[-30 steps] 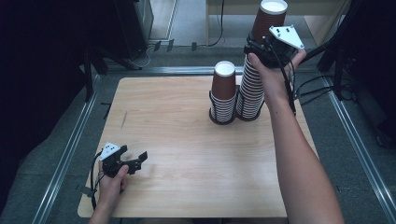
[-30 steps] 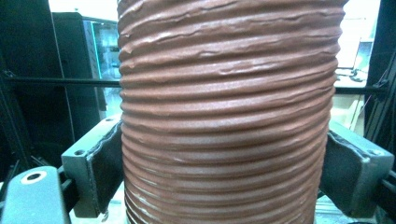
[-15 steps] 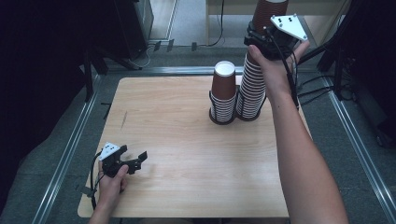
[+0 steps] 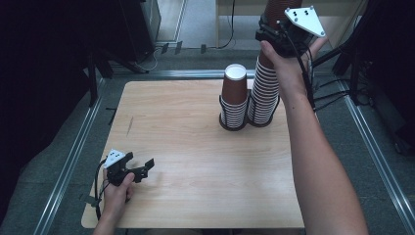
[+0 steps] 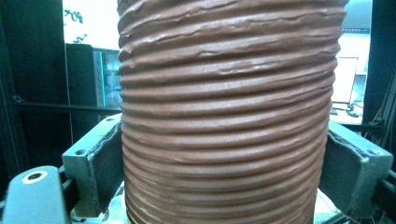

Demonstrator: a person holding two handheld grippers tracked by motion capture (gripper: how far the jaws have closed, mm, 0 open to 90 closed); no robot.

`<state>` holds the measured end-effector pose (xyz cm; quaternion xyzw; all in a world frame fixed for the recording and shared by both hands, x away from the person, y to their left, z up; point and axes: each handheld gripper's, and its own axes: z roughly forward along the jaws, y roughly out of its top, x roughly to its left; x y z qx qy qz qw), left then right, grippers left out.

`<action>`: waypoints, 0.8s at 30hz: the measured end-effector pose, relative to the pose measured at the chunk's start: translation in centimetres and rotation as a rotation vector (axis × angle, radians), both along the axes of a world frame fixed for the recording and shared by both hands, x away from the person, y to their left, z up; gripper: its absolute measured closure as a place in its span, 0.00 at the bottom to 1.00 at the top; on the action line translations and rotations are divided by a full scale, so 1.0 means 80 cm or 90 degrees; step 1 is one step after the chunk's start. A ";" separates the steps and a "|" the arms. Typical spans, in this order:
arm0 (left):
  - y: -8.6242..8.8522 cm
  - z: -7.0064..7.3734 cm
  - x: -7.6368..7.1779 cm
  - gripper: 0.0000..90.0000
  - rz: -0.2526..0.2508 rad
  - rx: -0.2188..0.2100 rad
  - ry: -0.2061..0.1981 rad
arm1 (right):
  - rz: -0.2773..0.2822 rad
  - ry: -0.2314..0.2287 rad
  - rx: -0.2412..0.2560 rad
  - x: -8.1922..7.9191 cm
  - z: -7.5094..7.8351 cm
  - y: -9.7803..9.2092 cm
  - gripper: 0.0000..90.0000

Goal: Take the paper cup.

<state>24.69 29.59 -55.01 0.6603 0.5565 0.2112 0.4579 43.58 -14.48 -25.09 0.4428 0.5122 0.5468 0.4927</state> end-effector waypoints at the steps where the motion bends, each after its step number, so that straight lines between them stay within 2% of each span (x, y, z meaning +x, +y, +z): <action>1: 0.000 0.000 0.000 0.02 0.000 0.001 0.000 | 0.002 -0.002 0.000 -0.001 0.001 0.001 0.14; 7: 0.000 0.000 0.000 0.02 0.001 -0.002 0.000 | 0.018 -0.007 0.004 -0.007 0.006 0.007 0.14; 24: 0.001 0.000 0.000 0.02 0.002 -0.005 0.000 | 0.087 -0.011 -0.022 -0.036 0.001 0.052 0.14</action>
